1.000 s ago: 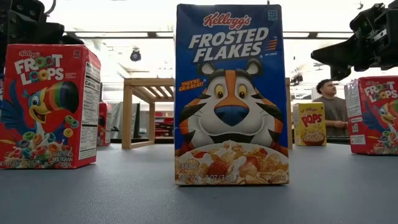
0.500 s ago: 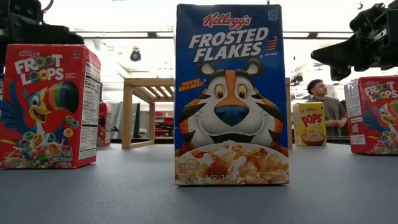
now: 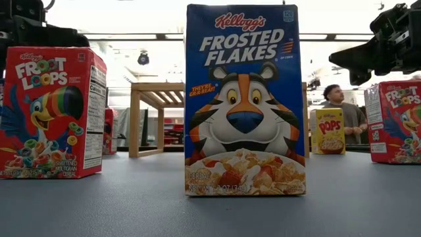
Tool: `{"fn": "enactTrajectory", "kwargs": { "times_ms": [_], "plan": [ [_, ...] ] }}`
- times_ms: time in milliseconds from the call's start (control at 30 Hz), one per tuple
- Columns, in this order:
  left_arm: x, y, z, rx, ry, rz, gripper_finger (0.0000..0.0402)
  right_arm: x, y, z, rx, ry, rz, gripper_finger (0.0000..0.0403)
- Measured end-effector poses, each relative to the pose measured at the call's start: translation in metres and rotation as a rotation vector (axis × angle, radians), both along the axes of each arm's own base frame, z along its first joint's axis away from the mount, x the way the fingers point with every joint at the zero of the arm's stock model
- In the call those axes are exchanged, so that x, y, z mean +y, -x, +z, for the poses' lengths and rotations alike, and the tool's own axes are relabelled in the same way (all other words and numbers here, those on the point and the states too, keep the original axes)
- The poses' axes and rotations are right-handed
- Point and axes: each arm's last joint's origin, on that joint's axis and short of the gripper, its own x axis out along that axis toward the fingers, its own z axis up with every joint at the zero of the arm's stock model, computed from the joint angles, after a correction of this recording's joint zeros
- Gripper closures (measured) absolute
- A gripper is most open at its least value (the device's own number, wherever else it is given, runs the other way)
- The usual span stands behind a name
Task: Stack cereal on shelf
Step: Put the top blue cereal box on the shelf
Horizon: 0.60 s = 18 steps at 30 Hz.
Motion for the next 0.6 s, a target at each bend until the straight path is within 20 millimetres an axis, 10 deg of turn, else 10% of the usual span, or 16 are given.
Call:
{"fn": "enactTrajectory", "kwargs": {
  "times_ms": [367,600],
  "plan": [
    [0.002,0.010,0.044,-0.308,0.241,0.026,0.0401,0.000,0.000,0.000,-0.001,0.000,0.000,0.0380],
    [0.011,0.032,0.096,0.079,0.347,0.368,0.0401,0.000,0.000,0.000,-0.003,0.000,-0.001,0.0380]
  ]
}}
